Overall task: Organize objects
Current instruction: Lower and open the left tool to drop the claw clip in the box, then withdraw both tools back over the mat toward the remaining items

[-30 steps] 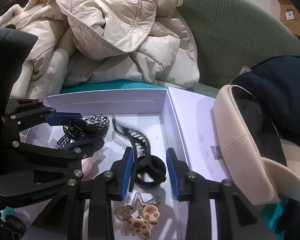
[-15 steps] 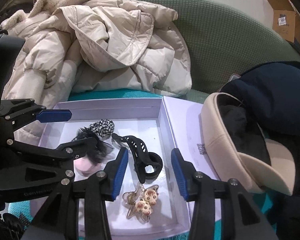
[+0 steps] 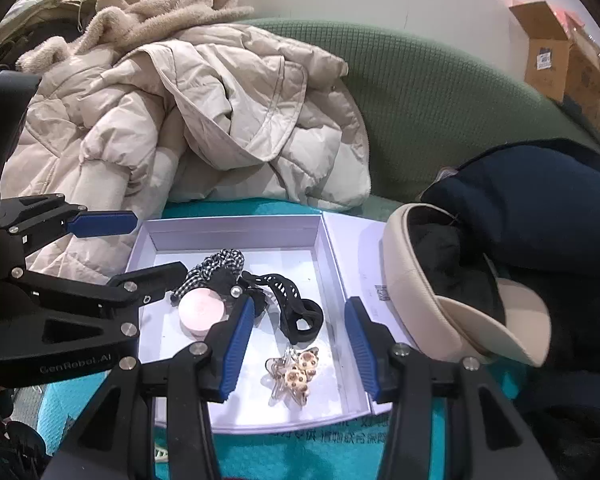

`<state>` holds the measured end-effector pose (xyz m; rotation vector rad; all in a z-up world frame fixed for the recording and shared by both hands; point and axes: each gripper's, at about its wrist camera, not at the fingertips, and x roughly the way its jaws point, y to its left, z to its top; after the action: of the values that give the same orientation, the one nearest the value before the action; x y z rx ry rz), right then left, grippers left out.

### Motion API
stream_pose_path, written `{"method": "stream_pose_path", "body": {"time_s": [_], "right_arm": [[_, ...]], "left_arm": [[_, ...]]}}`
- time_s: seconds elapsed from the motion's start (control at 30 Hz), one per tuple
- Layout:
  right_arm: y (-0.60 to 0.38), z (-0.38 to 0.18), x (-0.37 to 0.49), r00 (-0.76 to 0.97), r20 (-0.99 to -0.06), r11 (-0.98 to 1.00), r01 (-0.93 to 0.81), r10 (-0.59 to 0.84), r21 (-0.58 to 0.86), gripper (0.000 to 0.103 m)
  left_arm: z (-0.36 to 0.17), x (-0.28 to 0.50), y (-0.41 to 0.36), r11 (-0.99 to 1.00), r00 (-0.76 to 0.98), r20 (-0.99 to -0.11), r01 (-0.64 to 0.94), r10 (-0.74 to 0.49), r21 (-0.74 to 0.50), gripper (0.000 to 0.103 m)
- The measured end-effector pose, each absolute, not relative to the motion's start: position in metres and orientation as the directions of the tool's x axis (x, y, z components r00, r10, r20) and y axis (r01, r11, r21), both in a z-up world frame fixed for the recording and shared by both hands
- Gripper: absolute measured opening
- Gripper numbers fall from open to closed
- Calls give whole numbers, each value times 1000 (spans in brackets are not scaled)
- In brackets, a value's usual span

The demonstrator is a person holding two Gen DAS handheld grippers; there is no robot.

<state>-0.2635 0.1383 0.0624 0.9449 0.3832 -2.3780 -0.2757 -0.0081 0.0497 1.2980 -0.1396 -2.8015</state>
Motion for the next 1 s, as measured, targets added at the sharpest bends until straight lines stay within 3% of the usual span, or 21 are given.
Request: {"method": "stream_pose_path", "body": {"time_s": [0.5,1.0], "right_arm": [[156,95,-211,-637,-666,-825,562,-388,-58,50],[175,77,-160,-618,-677,-827,562,-401,-22,53]], "left_arm": [[84,-212,2,-995,-690,-720,12,-80,99,69],[64,-154,12,-999,-679,-734,-6,-31,48,74]]}}
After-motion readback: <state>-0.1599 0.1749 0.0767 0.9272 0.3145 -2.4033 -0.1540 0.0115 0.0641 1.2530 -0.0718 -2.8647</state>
